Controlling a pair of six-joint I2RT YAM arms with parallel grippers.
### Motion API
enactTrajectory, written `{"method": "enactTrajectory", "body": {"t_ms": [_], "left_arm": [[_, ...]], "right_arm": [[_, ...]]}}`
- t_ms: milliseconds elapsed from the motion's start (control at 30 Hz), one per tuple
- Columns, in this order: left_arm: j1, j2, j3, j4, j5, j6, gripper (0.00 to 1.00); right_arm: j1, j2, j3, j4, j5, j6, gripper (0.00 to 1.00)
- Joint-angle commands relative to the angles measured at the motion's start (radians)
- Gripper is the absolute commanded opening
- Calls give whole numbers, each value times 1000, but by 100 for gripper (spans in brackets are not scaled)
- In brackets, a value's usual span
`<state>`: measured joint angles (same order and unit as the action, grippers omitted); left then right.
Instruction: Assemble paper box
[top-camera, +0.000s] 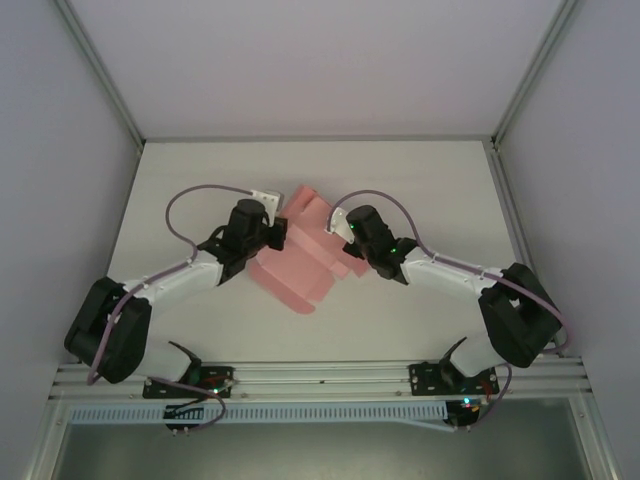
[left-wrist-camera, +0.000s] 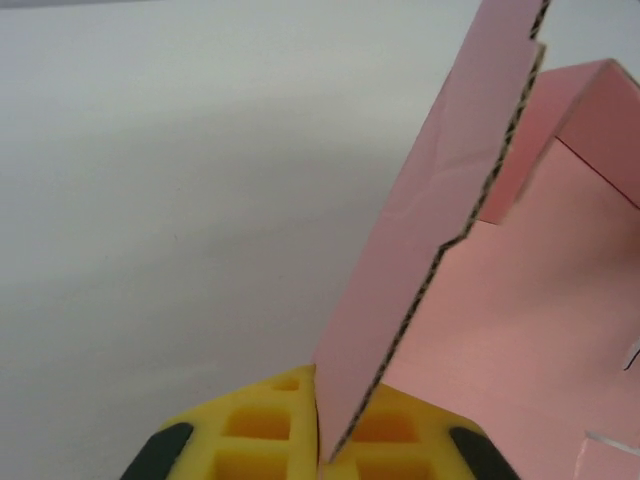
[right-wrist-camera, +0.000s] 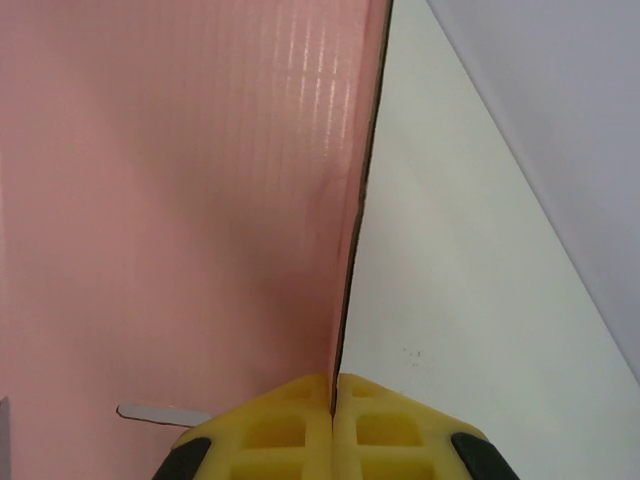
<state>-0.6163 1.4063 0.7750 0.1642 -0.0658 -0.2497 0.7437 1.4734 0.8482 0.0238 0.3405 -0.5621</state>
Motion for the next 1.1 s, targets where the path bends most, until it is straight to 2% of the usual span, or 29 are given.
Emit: {"method": "enactTrajectory", "body": {"t_ms": [0, 33, 367, 433, 500, 533, 633, 667, 700, 733, 933, 1067], "left_arm": [[-46, 34, 43, -18, -24, 14, 16], [-52, 40, 46, -10, -5, 7, 21], [-61, 64, 31, 25, 86, -51, 31], [-60, 51, 28, 25, 86, -62, 32], [-61, 24, 16, 20, 61, -68, 37], [-56, 1, 10, 14, 35, -75, 42], [-26, -68, -14, -31, -20, -111, 71], [-7, -93, -25, -44, -30, -122, 81], [10, -115, -38, -56, -39, -134, 97], [34, -141, -51, -70, -39, -142, 100], [145, -259, -113, -108, -20, -182, 100], [220, -277, -128, -131, -2, -203, 100]], "right_arm": [[22, 0, 40, 45, -89, 19, 0], [21, -1, 38, 45, -92, 18, 0], [21, -18, 23, 42, -94, 19, 0], [21, -16, 22, 38, -84, 13, 0], [22, -16, 19, 36, -63, -2, 0], [21, -17, 16, 32, -55, -10, 0], [22, -31, 6, 30, -39, -55, 0], [21, -40, 4, 28, -39, -77, 0], [21, -46, 2, 26, -13, -101, 0], [22, -51, 5, 30, 5, -131, 0], [45, -30, 47, 47, 161, -309, 0], [76, 7, 11, 203, 236, -459, 0]]}}
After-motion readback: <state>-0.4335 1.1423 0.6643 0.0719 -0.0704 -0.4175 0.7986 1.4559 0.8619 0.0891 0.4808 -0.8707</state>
